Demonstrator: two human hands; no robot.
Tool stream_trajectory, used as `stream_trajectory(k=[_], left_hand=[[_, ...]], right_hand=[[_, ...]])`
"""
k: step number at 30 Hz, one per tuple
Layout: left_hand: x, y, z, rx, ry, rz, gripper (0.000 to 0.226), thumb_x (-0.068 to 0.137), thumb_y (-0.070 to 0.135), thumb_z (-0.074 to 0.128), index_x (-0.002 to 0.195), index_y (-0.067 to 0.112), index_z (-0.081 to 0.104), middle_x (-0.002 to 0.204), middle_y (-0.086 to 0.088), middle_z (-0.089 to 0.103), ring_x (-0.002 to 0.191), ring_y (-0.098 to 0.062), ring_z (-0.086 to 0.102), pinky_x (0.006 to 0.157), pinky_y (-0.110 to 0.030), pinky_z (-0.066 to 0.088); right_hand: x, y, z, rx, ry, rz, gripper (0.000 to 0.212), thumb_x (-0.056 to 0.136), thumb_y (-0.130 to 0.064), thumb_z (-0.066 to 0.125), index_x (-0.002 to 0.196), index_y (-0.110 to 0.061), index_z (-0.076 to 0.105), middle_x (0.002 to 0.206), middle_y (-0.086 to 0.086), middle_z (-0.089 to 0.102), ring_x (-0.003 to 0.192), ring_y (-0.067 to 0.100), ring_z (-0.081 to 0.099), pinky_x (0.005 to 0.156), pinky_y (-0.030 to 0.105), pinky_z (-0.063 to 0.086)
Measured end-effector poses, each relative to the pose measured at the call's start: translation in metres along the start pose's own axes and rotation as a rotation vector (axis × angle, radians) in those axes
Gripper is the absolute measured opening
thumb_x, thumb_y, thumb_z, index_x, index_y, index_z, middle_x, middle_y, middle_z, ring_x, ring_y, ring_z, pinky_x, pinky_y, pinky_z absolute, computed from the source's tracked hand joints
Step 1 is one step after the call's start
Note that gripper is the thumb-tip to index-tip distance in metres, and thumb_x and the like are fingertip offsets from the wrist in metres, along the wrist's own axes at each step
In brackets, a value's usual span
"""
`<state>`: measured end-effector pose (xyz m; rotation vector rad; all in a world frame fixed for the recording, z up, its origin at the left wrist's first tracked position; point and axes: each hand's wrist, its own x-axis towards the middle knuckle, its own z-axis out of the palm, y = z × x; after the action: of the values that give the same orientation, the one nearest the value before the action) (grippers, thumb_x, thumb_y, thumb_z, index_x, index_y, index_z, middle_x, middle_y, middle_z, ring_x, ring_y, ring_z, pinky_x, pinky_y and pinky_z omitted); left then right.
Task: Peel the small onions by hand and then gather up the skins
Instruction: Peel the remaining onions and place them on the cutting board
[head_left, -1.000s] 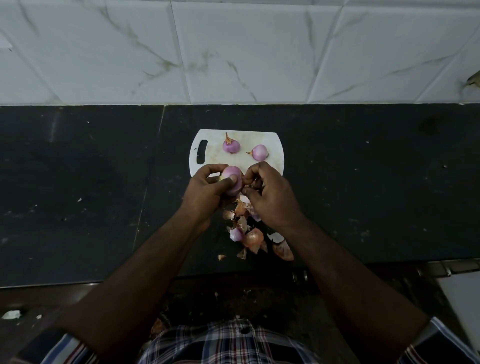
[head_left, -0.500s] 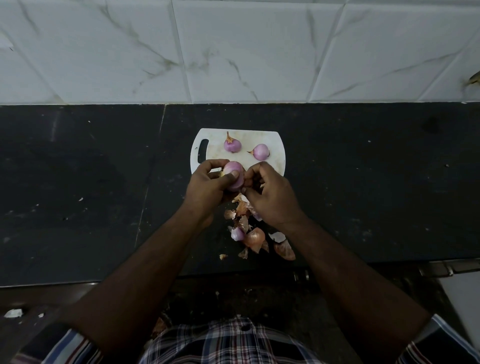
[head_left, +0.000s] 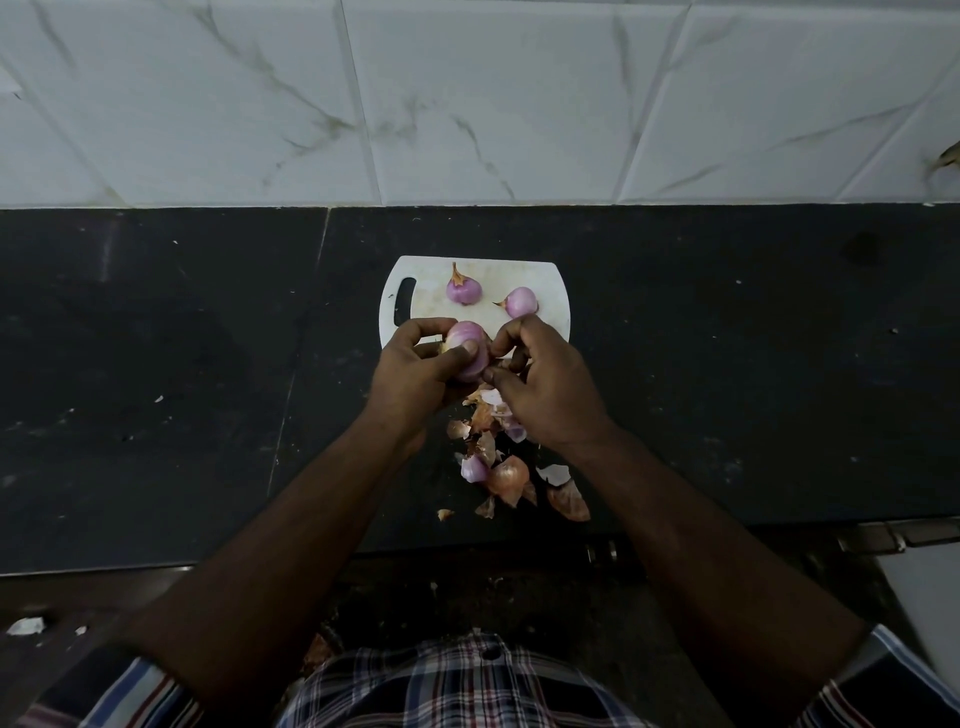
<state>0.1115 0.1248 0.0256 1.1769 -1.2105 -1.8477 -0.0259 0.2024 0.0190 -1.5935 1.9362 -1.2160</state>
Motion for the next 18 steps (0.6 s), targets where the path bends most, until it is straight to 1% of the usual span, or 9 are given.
stream_trajectory(k=[2,5,11,14,18], left_hand=[[-0.001,-0.001,0.001,0.005,-0.002,0.014,0.032,0.09,0.006,0.071,0.12,0.01,0.06,0.109,-0.016,0.072,0.088,-0.029,0.076,0.079,-0.044,0.063],[-0.001,-0.004,0.004,-0.005,0.014,0.028,0.033,0.09,0.006,0.072,0.121,0.008,0.06,0.107,-0.019,0.073,0.084,-0.031,0.076,0.08,-0.047,0.062],[0.001,-0.01,0.004,-0.013,0.049,0.027,0.031,0.089,0.008,0.074,0.118,0.009,0.062,0.108,-0.021,0.072,0.087,-0.034,0.075,0.08,-0.047,0.062],[0.001,-0.011,0.006,-0.022,0.06,0.026,0.031,0.089,0.009,0.074,0.117,0.01,0.062,0.107,-0.02,0.073,0.087,-0.033,0.075,0.079,-0.045,0.062],[0.002,-0.013,0.007,-0.016,0.061,0.025,0.031,0.09,0.01,0.074,0.118,0.011,0.062,0.107,-0.018,0.073,0.086,-0.03,0.076,0.075,-0.041,0.061]], right_hand=[[0.001,0.001,0.001,-0.013,-0.021,0.01,0.022,0.086,-0.008,0.07,0.099,-0.017,0.055,0.092,-0.013,0.056,0.087,0.007,0.061,0.074,0.022,0.052],[0.004,0.003,0.003,-0.047,-0.024,0.016,0.018,0.086,-0.007,0.067,0.098,-0.014,0.055,0.095,-0.003,0.059,0.087,0.012,0.059,0.075,0.031,0.052],[0.005,0.008,0.011,-0.086,-0.019,0.016,0.015,0.085,-0.007,0.066,0.093,-0.012,0.055,0.094,0.001,0.057,0.088,0.017,0.057,0.078,0.041,0.052],[0.006,0.011,0.012,-0.096,-0.029,0.017,0.015,0.086,-0.009,0.067,0.093,-0.012,0.054,0.094,0.002,0.056,0.088,0.019,0.056,0.078,0.044,0.051],[0.008,0.011,0.01,-0.099,-0.063,0.043,0.017,0.087,-0.012,0.069,0.093,-0.016,0.053,0.095,0.0,0.056,0.089,0.017,0.057,0.079,0.043,0.053]])
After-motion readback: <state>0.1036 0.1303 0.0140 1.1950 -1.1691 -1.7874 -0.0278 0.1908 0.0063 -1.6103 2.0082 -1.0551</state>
